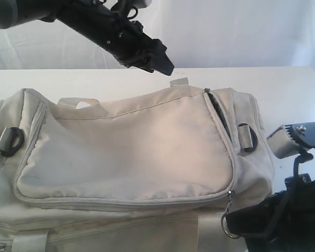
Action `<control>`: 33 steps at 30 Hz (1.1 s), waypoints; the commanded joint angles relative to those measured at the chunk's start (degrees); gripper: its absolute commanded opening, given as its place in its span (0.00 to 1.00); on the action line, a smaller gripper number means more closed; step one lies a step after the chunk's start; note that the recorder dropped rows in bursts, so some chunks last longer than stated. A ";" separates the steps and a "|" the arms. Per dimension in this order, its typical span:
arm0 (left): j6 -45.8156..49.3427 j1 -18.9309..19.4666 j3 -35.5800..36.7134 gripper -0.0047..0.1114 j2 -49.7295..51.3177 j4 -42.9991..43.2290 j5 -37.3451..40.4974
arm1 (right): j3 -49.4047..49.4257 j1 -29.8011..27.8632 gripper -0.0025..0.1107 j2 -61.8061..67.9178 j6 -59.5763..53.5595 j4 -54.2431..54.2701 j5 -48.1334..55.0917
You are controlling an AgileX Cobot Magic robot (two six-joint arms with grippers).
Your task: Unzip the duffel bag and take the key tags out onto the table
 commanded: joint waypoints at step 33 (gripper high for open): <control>54.26 -33.53 70.95 0.04 -41.51 -61.58 -10.24 | -22.64 -0.17 0.47 1.90 19.67 -36.62 11.05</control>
